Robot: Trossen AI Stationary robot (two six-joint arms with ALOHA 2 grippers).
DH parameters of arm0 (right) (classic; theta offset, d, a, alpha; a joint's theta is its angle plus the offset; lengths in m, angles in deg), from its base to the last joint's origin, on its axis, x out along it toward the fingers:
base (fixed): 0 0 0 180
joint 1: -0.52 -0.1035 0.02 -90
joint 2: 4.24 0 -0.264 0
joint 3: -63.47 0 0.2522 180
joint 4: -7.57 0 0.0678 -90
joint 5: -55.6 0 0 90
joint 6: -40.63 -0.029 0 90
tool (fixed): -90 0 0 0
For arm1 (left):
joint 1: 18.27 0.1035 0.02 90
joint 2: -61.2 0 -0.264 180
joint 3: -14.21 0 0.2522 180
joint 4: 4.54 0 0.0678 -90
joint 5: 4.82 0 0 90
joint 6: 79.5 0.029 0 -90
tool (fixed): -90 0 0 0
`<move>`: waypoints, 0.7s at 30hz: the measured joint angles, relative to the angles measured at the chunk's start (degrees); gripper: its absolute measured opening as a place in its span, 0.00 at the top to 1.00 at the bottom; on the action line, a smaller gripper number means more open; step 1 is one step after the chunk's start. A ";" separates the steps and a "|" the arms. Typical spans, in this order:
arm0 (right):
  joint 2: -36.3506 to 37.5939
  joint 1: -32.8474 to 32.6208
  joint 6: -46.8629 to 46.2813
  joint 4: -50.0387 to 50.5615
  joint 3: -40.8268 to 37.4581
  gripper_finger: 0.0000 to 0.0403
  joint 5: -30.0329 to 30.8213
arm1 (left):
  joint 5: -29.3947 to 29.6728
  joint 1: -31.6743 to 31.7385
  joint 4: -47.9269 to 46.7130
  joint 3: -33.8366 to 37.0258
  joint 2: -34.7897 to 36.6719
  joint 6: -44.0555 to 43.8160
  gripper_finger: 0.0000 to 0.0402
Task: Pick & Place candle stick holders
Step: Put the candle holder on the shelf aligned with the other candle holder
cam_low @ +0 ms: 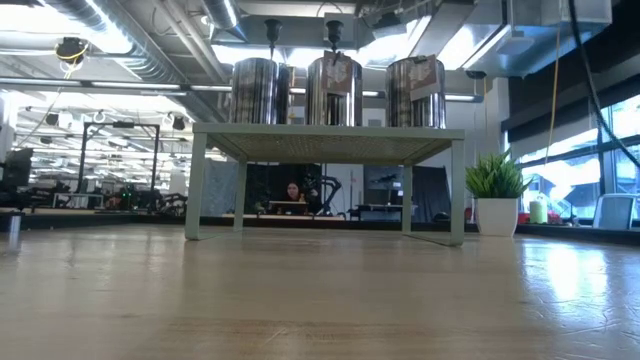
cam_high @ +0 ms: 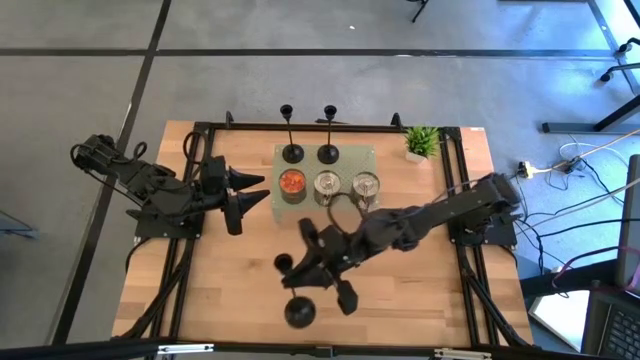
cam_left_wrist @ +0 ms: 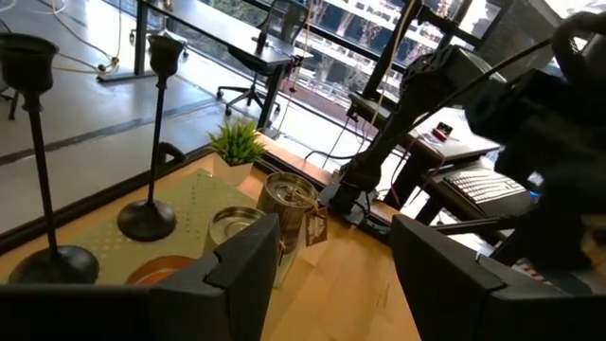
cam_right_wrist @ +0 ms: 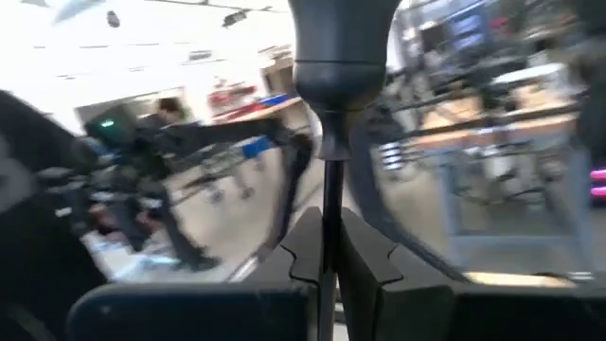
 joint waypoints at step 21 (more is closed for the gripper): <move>22.17 -4.38 2.92 13.07 -18.66 0.96 24.75 | 2.11 7.96 -0.02 0.00 -0.20 0.44 0.50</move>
